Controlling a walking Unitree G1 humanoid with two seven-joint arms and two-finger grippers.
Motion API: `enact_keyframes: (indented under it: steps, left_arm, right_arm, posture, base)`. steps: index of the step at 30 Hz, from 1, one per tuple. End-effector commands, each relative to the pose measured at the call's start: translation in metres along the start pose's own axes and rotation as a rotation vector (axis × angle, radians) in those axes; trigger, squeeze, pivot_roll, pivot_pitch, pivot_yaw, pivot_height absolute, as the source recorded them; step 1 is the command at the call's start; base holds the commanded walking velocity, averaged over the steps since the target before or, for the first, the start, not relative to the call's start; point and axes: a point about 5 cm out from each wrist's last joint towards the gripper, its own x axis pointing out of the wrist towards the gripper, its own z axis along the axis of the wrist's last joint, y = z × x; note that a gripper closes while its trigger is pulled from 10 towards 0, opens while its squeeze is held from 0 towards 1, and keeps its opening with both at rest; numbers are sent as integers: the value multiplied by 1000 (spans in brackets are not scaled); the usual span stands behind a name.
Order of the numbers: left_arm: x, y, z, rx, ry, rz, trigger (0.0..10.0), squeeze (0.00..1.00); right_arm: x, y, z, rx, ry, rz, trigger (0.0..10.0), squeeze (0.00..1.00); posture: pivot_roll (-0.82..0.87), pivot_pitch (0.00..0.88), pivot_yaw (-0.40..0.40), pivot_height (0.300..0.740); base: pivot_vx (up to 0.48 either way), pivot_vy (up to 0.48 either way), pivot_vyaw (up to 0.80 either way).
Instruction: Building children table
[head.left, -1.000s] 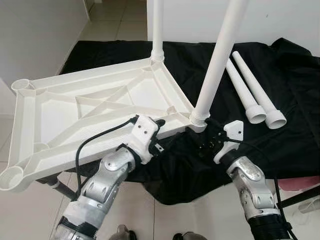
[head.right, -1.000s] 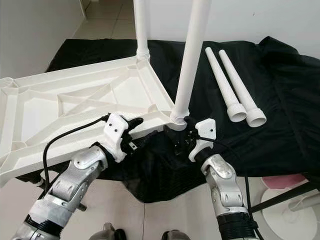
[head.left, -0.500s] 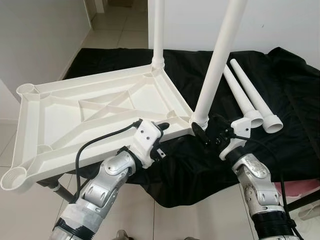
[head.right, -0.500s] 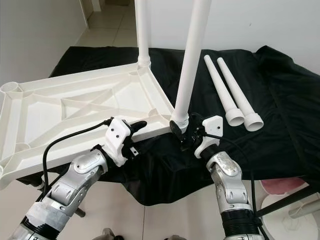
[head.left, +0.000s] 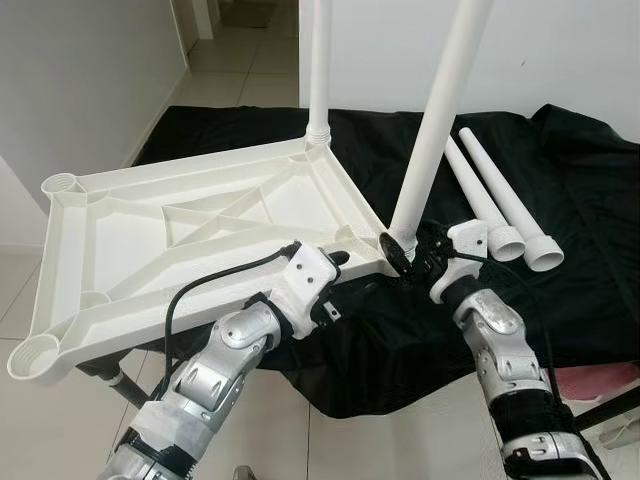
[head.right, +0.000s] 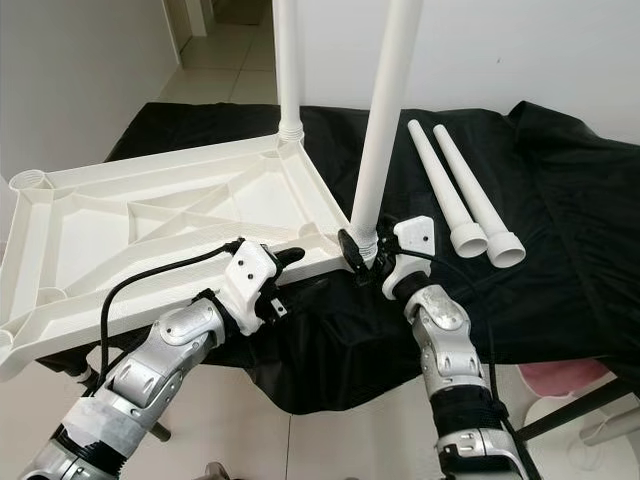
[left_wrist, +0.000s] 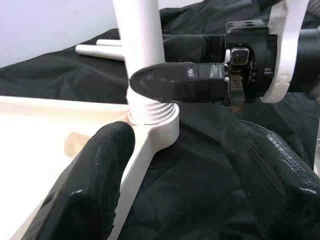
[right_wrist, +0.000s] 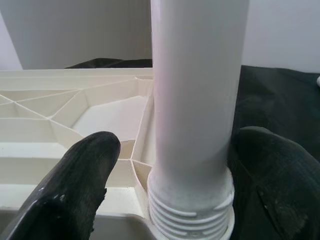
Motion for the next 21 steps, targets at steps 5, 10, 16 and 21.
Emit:
enact_keyframes:
  steps: [5,10,16,21]
  left_arm:
    - [-7,4,3,-115,8,-163,10000,0]
    - [-7,1,7,-99,-4,-207,10000,0]
    - [-8,10,8,-96,-5,-167,10000,0]
    - [-8,11,9,-88,3,-176,10000,0]
  right_arm:
    - [1,-1,-6,-23,26,-27,10000,0]
    - [0,-7,-6,-31,19,-52,10000,0]
    - [-1,-7,-7,-39,20,-56,10000,0]
    - [1,-7,-7,-47,22,-58,10000,0]
  posture:
    - [-51,0,1,740]
    - [-54,10,4,740]
    - [-54,19,7,740]
    - [-50,24,11,740]
  base:
    - [0,0,0]
    - [0,0,0]
    - [0,0,0]
    - [0,0,0]
